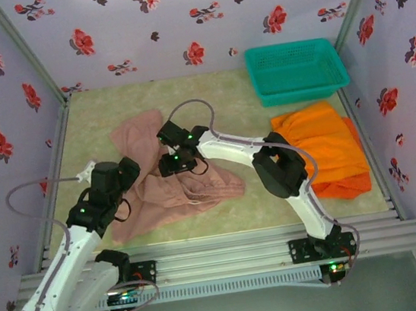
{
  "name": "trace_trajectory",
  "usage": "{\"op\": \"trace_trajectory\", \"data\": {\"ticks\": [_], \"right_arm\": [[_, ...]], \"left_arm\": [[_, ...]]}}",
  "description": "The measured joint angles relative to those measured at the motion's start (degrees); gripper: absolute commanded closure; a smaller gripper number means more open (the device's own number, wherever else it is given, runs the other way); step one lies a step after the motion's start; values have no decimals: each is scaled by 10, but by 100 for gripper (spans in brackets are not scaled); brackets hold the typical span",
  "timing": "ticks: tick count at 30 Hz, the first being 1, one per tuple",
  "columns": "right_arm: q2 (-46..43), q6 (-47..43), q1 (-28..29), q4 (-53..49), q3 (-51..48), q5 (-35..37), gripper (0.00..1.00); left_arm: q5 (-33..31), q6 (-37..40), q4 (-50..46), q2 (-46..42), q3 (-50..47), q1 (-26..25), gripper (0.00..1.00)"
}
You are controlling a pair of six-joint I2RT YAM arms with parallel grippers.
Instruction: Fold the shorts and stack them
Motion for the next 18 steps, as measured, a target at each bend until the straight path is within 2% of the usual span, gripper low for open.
{"op": "trace_trajectory", "data": {"ticks": [7,10,15,18], "right_arm": [[33,21,0,-6,22,-17,51],[39,28,0,-9,23,-23,59],[42,36,0,-10,23,-34,90],[42,43,0,-10,22,-36,98]], "left_arm": [[2,0,0,-13,-11,5,1],[2,0,0,-17,-13,7,1],[2,0,0,-18,-16,7,1],[2,-3,-1,-21,-21,8,1]]}}
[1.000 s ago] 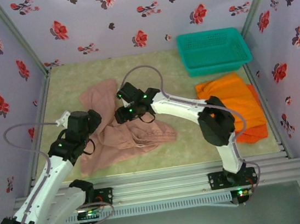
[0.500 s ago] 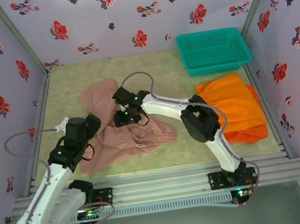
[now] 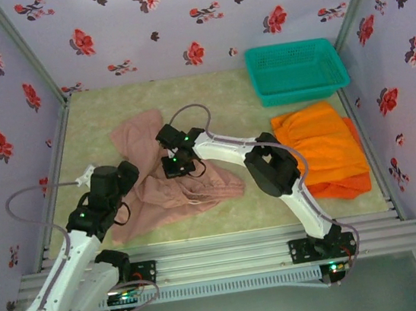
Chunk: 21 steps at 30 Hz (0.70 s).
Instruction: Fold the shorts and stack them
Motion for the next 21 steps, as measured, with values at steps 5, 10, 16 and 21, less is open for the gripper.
{"op": "trace_trajectory", "data": {"ticks": [5,10,16,21], "right_arm": [[-5,0,-6,-2,0,8,100],[-71,-1,-38,-2,-21,35,100],[-194,-9,-144,20,-41,77,100],[-196,-17,-247,21,-33,126,100]], "left_arm": [[0,-3,0,-7,-1,3,1],[0,-4,1,-7,-2,6,1],[0,-6,1,-7,-10,7,1],[0,-7,8,-7,-11,9,1]]}}
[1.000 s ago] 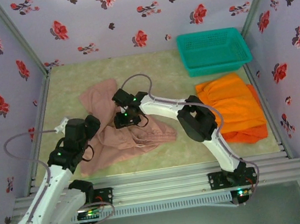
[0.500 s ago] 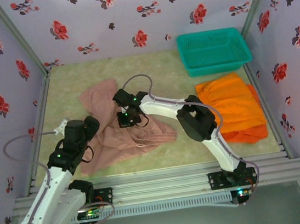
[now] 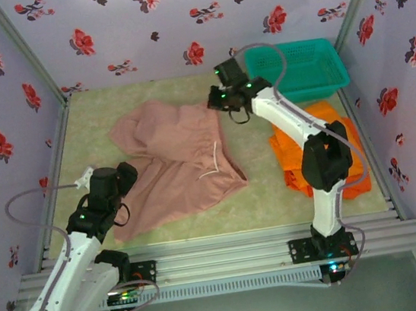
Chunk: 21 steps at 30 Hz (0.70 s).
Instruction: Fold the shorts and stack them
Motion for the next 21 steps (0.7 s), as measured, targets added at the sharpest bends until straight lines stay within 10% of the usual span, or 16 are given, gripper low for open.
{"op": "trace_trajectory", "data": {"ticks": [7,14,21], "right_arm": [[109,-11,-74,-33,89,57,100],[190,-31,-76,-101,230,80,35],[140,-47,-51,-113,209,61,18]], "left_arm": [[0,-2,6,1,-3,1,1],[4,5,12,23,1,38,1],[67,40,56,170,90,129,1]]}}
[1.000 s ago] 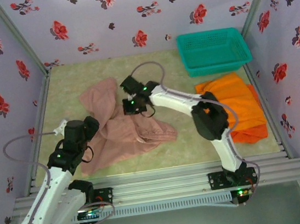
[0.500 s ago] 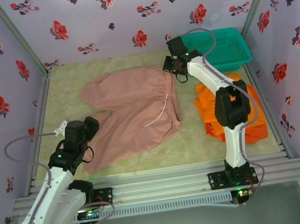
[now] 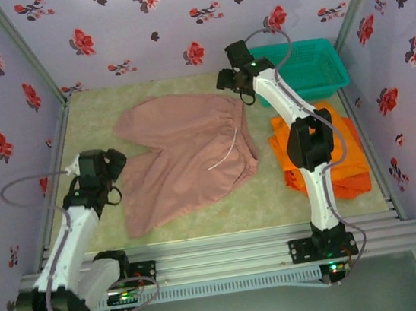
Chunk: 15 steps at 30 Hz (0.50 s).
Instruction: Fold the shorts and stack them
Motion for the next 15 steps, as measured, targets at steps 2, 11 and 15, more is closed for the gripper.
{"op": "trace_trajectory", "data": {"ticks": [2,11,15], "right_arm": [[-47,-3,23,7,-40,-13,17],[-286,17,109,157,-356,-107,7],[-327,33,108,215,-491,-118,7]], "left_arm": [[27,9,26,64,35,20,4],[142,24,104,346,191,71,30],[169,24,113,437,243,73,33]]}}
